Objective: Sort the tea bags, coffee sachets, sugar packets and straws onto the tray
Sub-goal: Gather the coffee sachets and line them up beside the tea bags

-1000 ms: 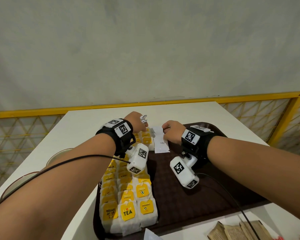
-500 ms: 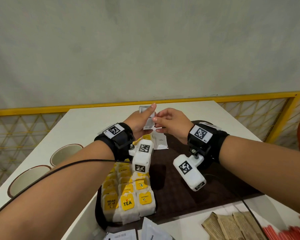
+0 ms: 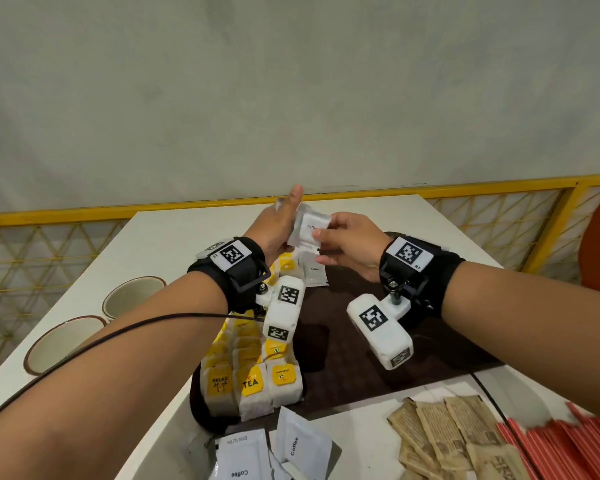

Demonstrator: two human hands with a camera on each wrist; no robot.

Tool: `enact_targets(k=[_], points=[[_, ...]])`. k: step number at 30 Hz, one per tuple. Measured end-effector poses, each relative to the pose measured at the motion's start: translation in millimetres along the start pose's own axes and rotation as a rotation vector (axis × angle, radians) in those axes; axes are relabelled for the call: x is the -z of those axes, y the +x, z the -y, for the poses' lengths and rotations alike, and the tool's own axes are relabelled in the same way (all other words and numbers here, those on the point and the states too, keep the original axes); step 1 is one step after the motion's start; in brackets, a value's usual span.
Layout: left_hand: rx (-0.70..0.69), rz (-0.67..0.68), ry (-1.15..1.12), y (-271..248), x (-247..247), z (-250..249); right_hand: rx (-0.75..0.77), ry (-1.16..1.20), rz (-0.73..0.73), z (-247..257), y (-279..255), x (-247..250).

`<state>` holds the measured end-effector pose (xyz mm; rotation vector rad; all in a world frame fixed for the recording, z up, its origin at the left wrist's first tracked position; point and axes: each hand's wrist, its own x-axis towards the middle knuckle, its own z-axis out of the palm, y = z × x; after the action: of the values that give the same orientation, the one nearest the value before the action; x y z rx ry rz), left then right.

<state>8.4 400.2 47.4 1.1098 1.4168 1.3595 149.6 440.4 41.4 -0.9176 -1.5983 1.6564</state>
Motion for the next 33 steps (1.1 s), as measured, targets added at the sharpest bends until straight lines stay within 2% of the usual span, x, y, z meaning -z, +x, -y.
enact_targets(k=[2,4,7,11,14,16,20,22,27,33], points=[[-0.028,-0.074,0.131,4,6,1,-0.044,-0.030,-0.009,1,0,9],[-0.012,-0.076,0.339,9,10,1,-0.124,-0.110,0.023,-3,-1,17],[0.041,-0.010,0.685,14,9,2,-0.234,-0.292,0.043,-16,1,20],[0.029,0.116,1.156,13,-2,4,-0.297,-0.414,0.021,-32,7,14],[0.045,0.103,1.307,18,-6,3,-0.305,-0.474,0.011,-38,12,10],[0.114,0.069,1.127,22,-6,3,-0.315,-0.518,0.000,-38,16,10],[0.279,-0.028,0.478,2,-6,3,-0.313,-0.614,0.001,-35,19,13],[0.318,-0.049,0.288,-15,-8,3,-0.312,-0.630,0.009,-32,17,15],[0.415,-0.026,0.129,-45,-12,5,-0.225,-0.629,0.000,-32,8,19],[0.465,-0.077,0.187,-45,-20,7,-0.185,-0.657,0.038,-30,5,16]])
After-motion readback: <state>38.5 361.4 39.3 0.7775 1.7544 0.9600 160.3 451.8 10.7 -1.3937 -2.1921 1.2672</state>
